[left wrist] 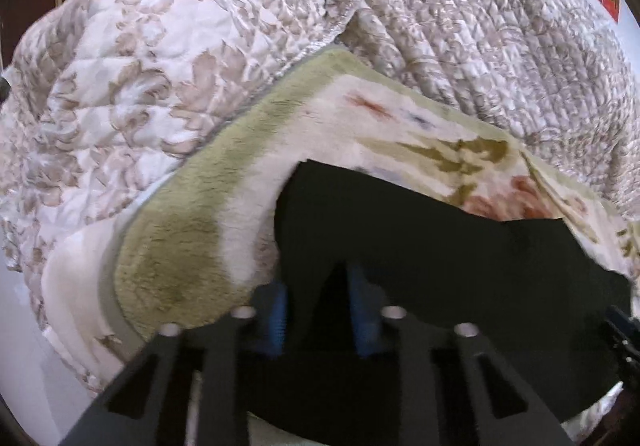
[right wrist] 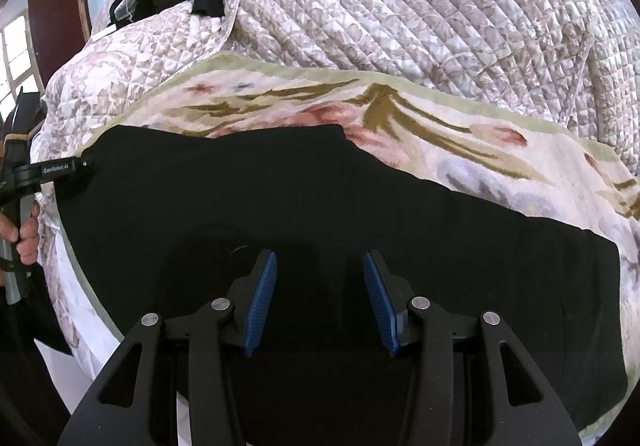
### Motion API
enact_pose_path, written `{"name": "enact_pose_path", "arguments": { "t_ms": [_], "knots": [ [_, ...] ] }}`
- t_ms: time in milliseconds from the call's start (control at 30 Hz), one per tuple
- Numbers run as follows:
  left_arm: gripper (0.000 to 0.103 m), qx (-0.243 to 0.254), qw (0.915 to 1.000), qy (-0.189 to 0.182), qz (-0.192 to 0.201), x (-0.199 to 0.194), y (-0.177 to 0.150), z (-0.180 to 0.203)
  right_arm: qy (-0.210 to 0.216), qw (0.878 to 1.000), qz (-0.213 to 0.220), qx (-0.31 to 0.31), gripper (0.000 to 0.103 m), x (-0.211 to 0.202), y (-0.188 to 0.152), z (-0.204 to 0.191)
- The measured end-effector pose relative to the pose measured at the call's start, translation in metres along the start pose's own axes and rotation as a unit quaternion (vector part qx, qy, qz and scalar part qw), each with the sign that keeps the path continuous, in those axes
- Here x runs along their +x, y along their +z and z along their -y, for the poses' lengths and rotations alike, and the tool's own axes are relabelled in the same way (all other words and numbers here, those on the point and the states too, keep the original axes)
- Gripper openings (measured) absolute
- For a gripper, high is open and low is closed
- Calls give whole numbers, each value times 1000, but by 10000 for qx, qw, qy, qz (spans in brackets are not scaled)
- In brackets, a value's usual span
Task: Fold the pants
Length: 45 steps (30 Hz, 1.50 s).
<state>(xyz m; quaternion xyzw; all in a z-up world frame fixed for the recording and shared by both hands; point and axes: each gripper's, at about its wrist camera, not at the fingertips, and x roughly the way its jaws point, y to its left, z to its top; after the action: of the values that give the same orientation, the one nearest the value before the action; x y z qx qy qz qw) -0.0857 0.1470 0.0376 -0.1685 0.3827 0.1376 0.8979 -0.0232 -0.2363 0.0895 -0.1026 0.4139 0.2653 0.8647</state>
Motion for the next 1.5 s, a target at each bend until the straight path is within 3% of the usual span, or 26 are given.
{"name": "enact_pose_path", "arguments": {
  "t_ms": [33, 167, 300, 433, 567, 700, 867, 967, 1033, 1100, 1167, 1267, 1333, 1500],
  "knots": [
    [10, -104, 9998, -135, -42, -1, 1, -1, 0, 10000, 15, 30, 46, -1, 0, 1],
    [8, -500, 9966, -638, -116, -7, 5, -4, 8, 9997, 102, 218, 46, -5, 1, 10],
    [8, -568, 9908, -1230, -41, -23, 13, 15, 73, 9976, 169, 666, 46, -9, 3, 26],
    [8, -487, 9807, -1886, -171, -32, 17, 60, 130, 9913, 166, 1300, 46, -11, 1, 49],
    [8, -72, 9697, -2409, -409, -30, 10, 122, 160, 9814, 79, 1913, 46, -11, -4, 72],
    [8, 201, 9572, -2783, -770, -17, -10, 178, 121, 9758, 130, 2179, 46, -16, -7, 85],
    [9, 576, 9439, -2969, -1324, 7, -42, 226, 187, 9718, 151, 2348, 46, -20, -11, 93],
    [16, 589, 9405, -2965, -1552, 13, -49, 229, 325, 9687, 150, 2455, 46, -19, -12, 96],
    [28, 556, 9366, -3137, -1458, 5, -43, 223, 385, 9674, 179, 2496, 46, -20, -11, 97],
    [41, 558, 9363, -3262, -1179, -9, -31, 212, 520, 9660, 199, 2525, 46, -21, -10, 96],
    [47, 557, 9429, -3153, -915, -18, -18, 195, 800, 9631, 172, 2563, 46, -18, -9, 93],
    [49, 608, 9607, -2651, -553, -21, -2, 167, 1272, 9586, 14, 2548, 46, -9, -7, 82],
    [49, 623, 9722, -2195, -515, -15, 2, 147, 1426, 9585, -140, 2463, 46, -2, -7, 72],
    [49, 430, 9786, -1915, -622, 2, -4, 114, 1573, 9587, -344, 2346, 46, 17, 1, 57]
  ]
}}
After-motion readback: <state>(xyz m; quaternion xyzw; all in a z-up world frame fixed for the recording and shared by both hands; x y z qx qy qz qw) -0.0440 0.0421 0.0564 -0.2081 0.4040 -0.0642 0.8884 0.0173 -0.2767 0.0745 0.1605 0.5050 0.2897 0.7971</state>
